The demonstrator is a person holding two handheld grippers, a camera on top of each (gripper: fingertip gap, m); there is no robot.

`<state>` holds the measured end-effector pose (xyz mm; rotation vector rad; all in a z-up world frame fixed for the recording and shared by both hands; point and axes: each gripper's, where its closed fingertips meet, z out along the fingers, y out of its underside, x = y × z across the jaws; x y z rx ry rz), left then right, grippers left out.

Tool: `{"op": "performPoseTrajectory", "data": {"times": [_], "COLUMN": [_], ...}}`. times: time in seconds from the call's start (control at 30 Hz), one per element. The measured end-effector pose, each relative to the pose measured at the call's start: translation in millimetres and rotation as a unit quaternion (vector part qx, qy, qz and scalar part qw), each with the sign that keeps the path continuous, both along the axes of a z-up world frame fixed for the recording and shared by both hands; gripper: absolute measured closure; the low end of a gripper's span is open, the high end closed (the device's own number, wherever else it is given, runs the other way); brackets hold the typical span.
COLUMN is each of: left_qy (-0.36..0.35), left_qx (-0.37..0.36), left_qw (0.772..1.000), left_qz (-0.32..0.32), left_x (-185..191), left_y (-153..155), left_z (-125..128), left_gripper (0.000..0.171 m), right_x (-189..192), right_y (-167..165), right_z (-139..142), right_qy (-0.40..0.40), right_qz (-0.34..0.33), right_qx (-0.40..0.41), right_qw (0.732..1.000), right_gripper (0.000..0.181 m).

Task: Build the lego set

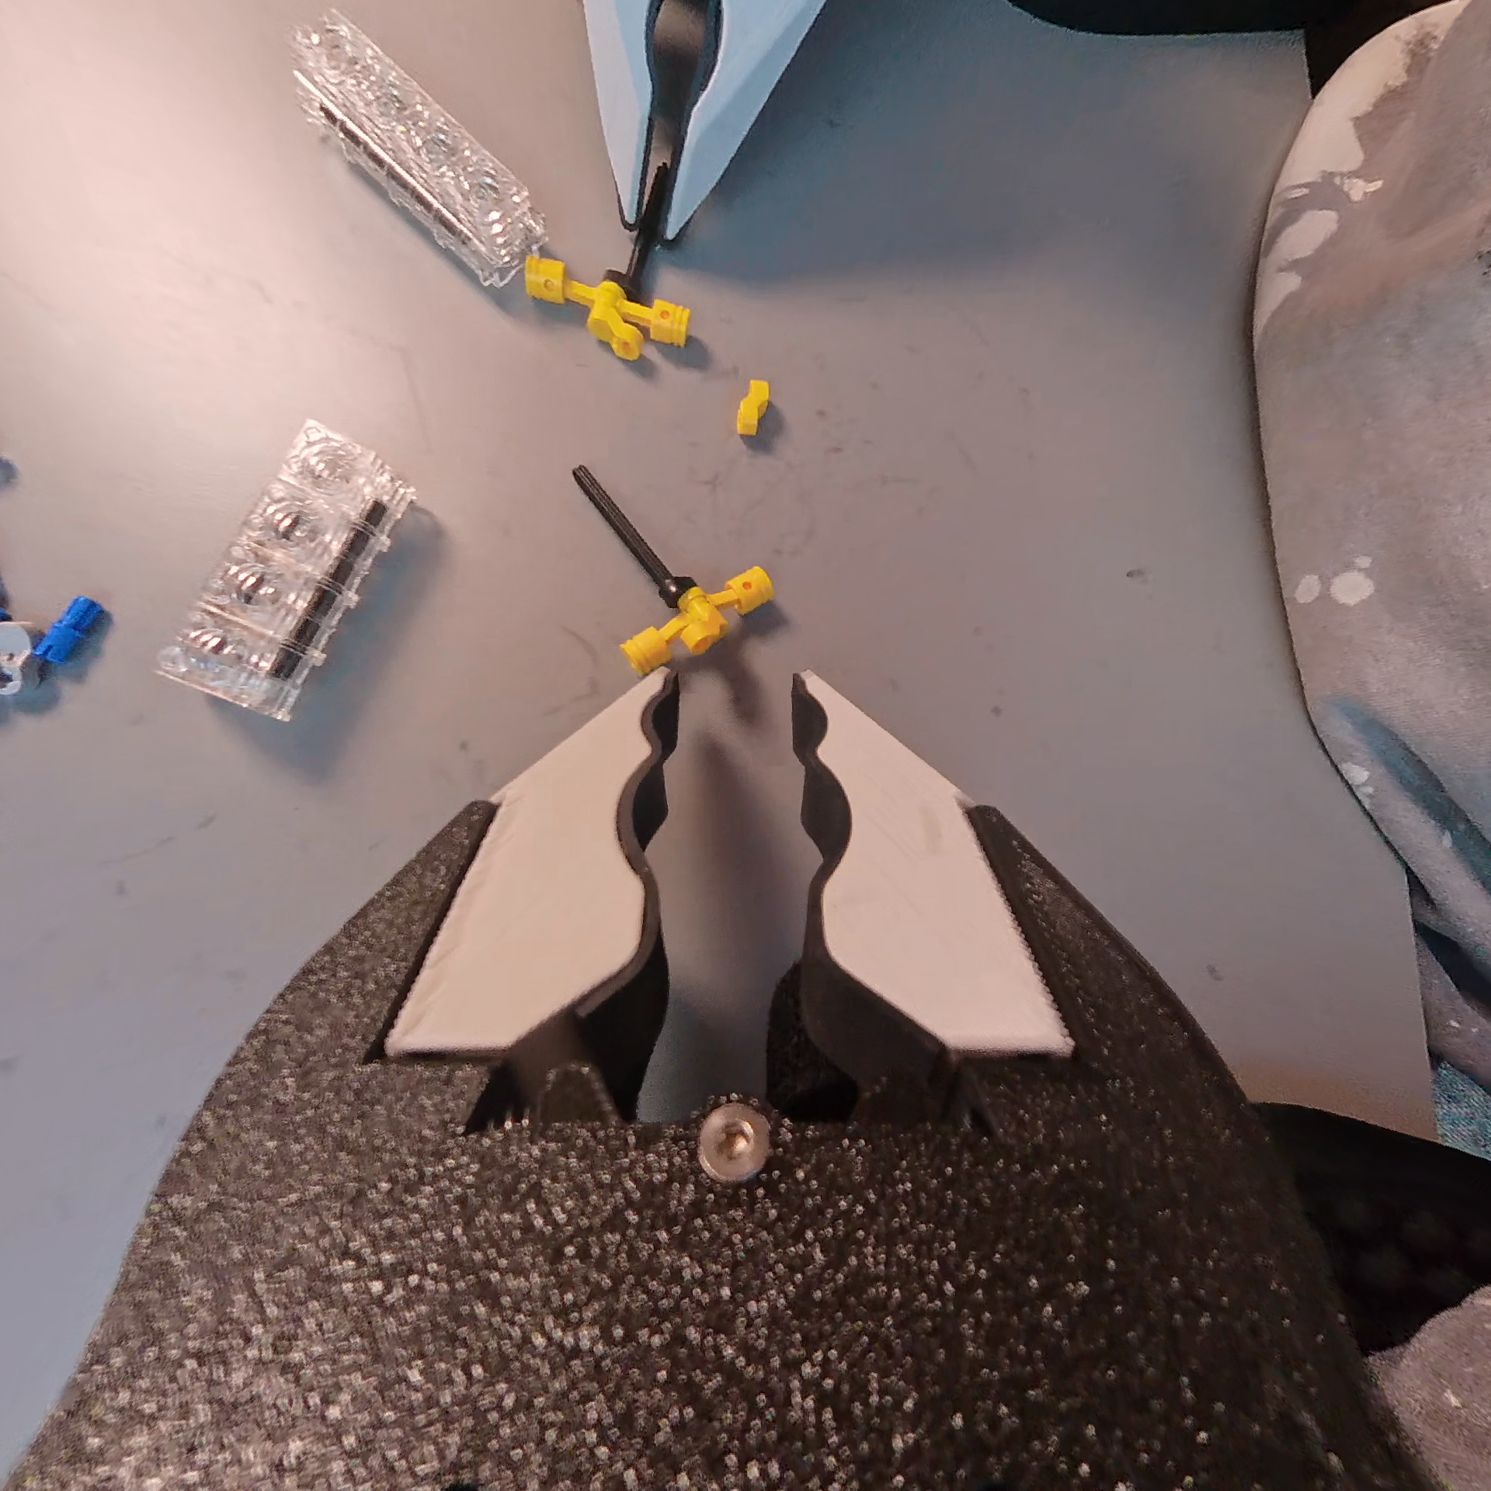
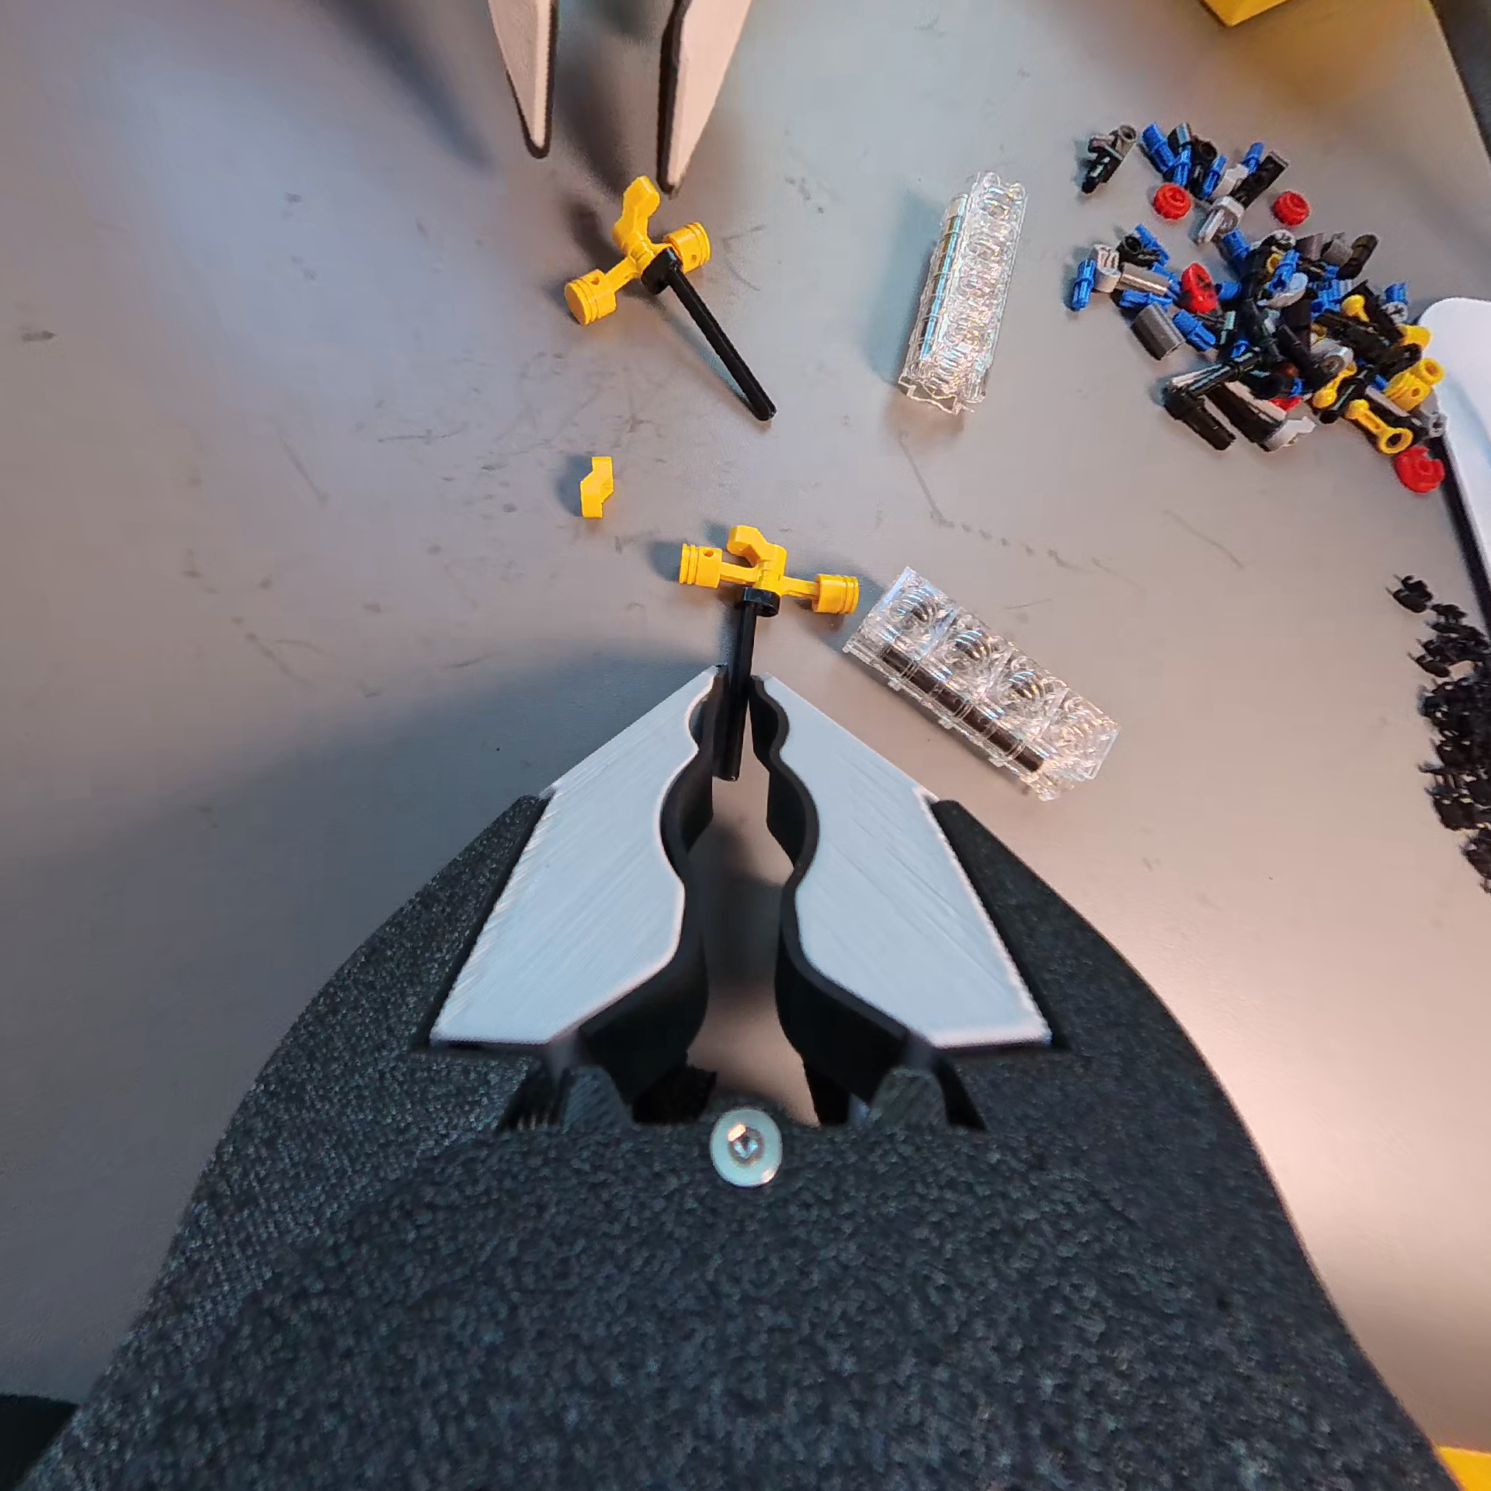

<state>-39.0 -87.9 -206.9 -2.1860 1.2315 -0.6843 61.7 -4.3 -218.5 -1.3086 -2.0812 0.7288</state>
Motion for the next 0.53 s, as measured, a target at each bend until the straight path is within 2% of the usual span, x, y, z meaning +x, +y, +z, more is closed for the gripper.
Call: {"op": "performPoseTrajectory", "data": {"times": [0.23, 0.53], "left_qy": [-0.005, -0.002], "left_qx": [0.036, 0.032], "left_qw": [0.999, 0.999], "left_qz": [0.018, 0.003], "left_x": [3, 12], "left_y": [15, 14], "left_z": [2, -7], "left_gripper": [0.141, 0.142], "right_x": [0, 0], "right_y": [0, 0], "right_z": [0, 0], "right_qy": [0.0, 0.001], "right_qz": [0.0, 0.0], "right_qx": [0.0, 0.002], "right_qw": [1.0, 1.0], "right_gripper": [0.176, 0.177]}}
